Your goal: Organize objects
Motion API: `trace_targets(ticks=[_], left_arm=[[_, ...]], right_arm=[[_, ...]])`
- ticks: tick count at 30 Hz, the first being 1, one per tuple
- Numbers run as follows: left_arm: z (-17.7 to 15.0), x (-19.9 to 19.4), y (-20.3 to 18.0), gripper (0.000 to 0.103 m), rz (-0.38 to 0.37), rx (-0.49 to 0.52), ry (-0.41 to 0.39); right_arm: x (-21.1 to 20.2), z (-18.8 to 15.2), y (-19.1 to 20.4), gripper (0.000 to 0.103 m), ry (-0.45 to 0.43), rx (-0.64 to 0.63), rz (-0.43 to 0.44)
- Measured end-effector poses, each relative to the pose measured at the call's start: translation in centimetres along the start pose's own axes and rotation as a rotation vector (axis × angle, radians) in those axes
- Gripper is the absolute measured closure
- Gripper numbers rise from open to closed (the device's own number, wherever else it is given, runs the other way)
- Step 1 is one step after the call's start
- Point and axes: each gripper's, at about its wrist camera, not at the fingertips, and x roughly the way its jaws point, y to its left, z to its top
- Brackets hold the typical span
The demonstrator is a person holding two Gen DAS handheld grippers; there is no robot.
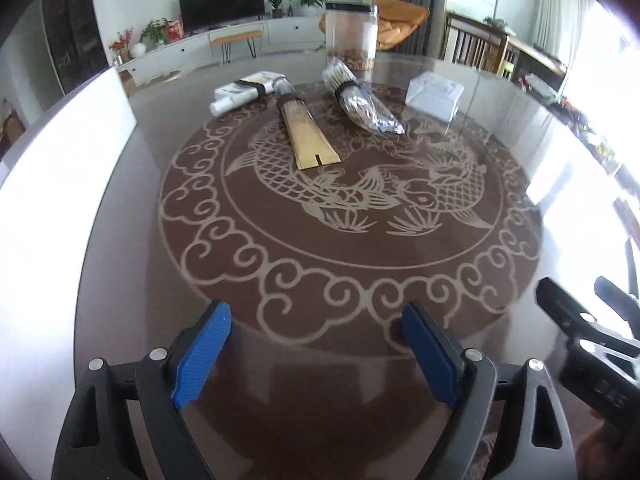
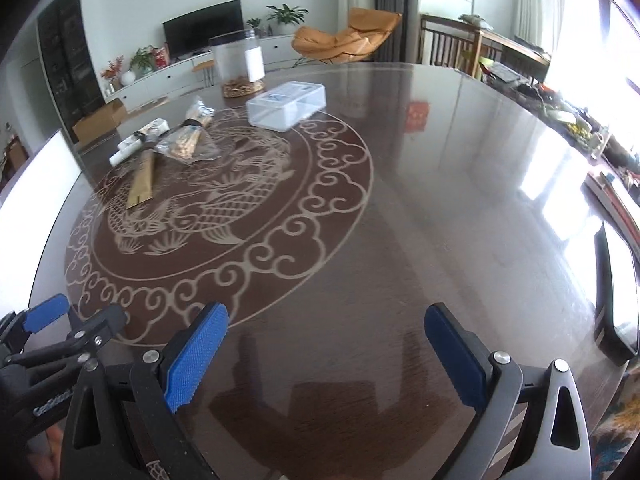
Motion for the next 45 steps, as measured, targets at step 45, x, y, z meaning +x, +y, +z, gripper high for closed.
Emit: trace_targets(ticks=[45], left_arm=[[0.3,1.0,0.0,0.000,-0.004,-0.006,-0.028]], right_arm=[[0.7,-0.5,0.3,0.003,0.045,0.020,0.024]])
